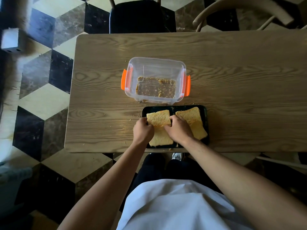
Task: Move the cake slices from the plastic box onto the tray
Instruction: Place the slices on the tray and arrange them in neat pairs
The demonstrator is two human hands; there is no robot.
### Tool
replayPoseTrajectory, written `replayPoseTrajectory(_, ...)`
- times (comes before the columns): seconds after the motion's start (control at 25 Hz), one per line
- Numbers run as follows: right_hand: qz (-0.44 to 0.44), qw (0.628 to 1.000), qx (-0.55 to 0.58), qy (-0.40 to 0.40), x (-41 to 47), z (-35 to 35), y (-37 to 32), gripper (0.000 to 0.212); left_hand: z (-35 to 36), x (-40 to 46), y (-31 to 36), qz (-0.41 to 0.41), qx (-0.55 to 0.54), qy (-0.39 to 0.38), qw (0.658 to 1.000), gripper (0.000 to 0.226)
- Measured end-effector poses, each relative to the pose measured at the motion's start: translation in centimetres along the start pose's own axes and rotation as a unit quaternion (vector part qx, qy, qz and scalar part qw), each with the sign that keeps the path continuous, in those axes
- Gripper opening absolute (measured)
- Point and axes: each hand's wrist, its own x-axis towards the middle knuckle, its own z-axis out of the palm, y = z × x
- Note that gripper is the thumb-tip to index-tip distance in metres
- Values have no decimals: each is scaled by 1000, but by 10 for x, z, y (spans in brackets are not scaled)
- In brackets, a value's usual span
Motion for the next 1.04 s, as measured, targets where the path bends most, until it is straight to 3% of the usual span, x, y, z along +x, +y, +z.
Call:
replayPoseTrajectory(0.28, 52, 997, 48, 2, 8, 9, -6, 53, 1, 11, 8, 15, 39, 3, 999, 19)
replayPoseTrajectory(0.44, 58, 994, 94, 12, 12, 9, -10, 49, -3, 23, 14, 14, 60, -6, 998, 39)
replayPoseTrajectory(0.64, 56, 993, 106, -9, 20, 9, -17, 52, -7, 25, 22, 47, 121, 16, 991, 22)
replayPoseTrajectory(0.76, 52, 993, 105, -12, 21, 10, -19, 51, -4, 24, 17, 85, 178, 22, 980, 35)
replayPoseTrajectory(0.92, 46, 993, 112, -13, 22, 8, -17, 47, -3, 24, 12, 72, 160, 25, 984, 49)
replayPoseTrajectory(1.04, 45, 993, 109, 3, 16, 5, -12, 42, -5, 17, 6, 64, 147, 34, 986, 47)
